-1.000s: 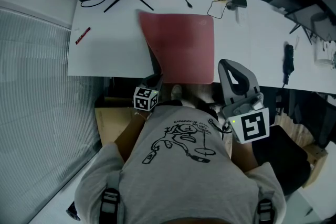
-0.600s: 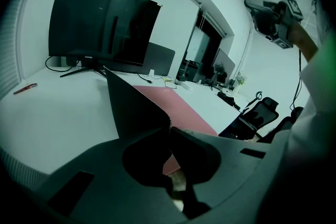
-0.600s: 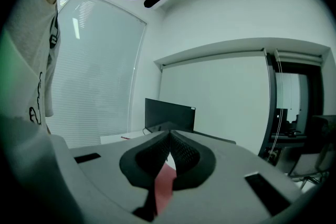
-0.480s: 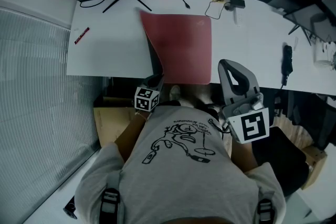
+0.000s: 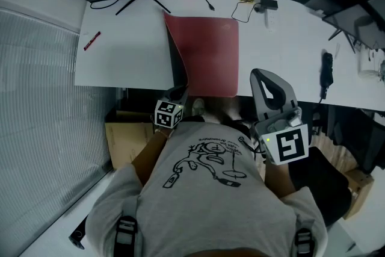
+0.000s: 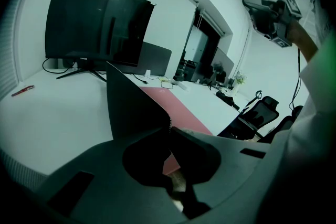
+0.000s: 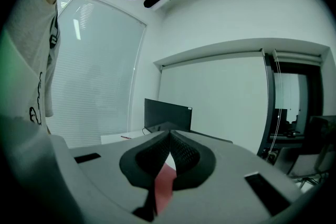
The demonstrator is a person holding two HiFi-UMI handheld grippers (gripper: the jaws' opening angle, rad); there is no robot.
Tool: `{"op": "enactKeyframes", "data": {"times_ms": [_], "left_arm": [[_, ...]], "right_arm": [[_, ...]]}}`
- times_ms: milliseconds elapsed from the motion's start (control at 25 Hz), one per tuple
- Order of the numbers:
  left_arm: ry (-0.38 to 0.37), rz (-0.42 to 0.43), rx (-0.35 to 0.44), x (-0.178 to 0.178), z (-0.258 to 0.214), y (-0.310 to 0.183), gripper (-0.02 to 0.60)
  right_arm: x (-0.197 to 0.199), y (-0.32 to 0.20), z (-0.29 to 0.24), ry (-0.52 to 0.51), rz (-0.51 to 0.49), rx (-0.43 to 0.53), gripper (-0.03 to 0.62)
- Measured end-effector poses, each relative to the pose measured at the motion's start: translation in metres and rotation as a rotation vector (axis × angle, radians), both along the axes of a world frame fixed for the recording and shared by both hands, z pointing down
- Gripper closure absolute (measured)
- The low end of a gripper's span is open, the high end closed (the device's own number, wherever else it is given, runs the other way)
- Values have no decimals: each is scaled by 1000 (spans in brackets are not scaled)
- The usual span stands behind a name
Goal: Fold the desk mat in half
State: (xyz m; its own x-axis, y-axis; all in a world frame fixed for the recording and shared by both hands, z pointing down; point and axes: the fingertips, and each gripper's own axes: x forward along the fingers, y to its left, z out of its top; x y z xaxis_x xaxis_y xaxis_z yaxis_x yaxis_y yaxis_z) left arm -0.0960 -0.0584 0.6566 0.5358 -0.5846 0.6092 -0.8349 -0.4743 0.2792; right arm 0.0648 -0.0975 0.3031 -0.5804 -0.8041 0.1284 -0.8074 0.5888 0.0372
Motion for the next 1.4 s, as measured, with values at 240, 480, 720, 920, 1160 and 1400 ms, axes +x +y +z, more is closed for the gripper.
{"op": "enactKeyframes", "data": {"times_ms": [240,480,720,920,1160,1400], "left_arm": [[-3,-3,2,10,-1,1,549],[-8,-4,1,21,-1,2,549],[-13,0,1,32,-2,1,549],[-16,4,1,42,-1,1,549],[-17,6,-1,52,-2,2,549],[-16,11,-6,61,0,4,549]], "right_arm": [[11,2,0,-1,-3,-1,588],[22,2,-2,0,-9,1,588],[33,0,-3,-1,-13,2,588],[42,1,-2,-4,-16,4,588],[53,0,-3,-5,-13,7,588],[61,1,-4,-7,-8,8,588]]}}
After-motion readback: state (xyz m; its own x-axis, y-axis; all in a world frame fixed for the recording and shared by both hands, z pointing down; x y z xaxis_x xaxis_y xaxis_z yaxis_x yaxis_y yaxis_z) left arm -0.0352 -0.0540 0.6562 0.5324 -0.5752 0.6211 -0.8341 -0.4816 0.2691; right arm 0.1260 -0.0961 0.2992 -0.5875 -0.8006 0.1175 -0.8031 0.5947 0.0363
